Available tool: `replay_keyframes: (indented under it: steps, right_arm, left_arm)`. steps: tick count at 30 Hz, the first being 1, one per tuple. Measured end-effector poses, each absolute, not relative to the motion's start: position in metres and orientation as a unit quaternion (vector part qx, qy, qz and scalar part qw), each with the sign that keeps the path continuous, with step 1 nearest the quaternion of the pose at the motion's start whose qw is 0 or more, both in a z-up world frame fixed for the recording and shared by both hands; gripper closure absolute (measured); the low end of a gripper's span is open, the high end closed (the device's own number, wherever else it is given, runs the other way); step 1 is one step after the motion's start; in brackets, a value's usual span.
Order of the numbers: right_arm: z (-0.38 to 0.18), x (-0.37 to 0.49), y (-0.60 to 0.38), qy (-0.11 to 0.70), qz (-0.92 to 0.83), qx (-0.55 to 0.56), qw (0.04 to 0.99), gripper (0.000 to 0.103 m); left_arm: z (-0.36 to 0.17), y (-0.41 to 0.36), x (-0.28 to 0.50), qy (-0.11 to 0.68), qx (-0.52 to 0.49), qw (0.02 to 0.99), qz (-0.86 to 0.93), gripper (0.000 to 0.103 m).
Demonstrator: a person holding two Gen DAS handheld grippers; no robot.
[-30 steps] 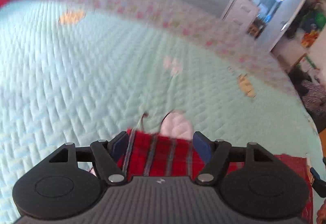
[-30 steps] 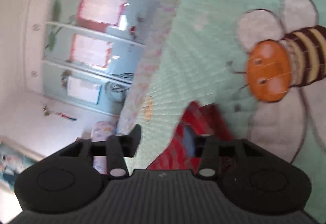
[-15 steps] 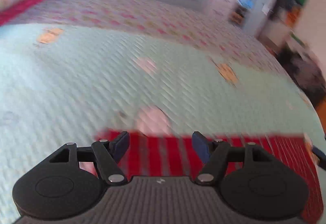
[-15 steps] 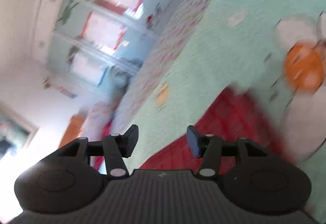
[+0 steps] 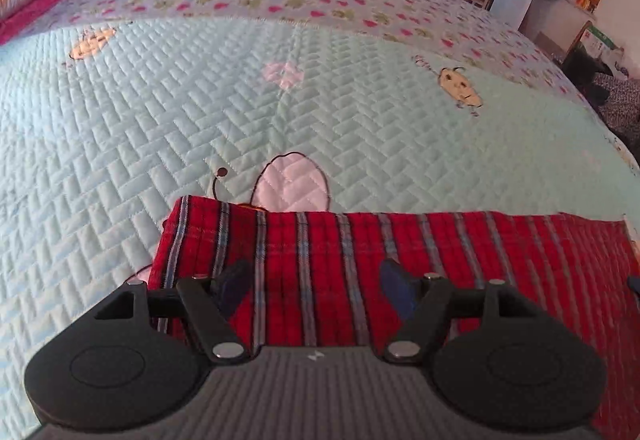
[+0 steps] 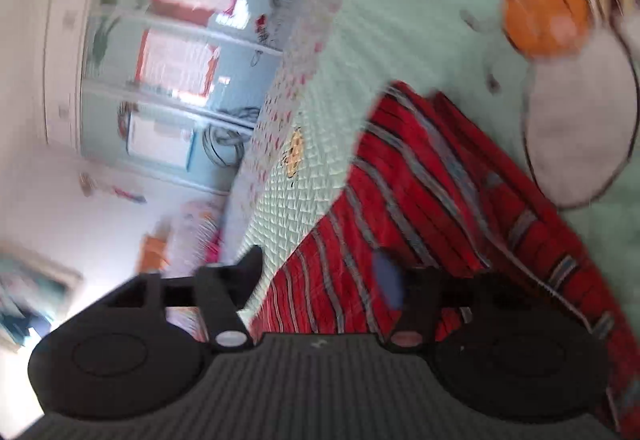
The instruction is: Fold clothes
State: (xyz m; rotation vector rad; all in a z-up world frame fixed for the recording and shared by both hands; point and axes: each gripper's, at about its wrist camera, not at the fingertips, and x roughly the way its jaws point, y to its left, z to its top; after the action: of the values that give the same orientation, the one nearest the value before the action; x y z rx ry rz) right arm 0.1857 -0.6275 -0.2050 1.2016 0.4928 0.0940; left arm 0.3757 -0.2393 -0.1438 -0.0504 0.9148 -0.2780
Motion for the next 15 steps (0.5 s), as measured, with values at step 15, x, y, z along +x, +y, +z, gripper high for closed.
replay_keyframes:
  steps: [15]
  right_arm:
    - [-0.218,0.185,-0.633,0.234,0.043,0.603,0.762,0.041]
  left_arm:
    - [-0.153,-0.201,0.364,0.451,-0.080,0.885,-0.081,0.021]
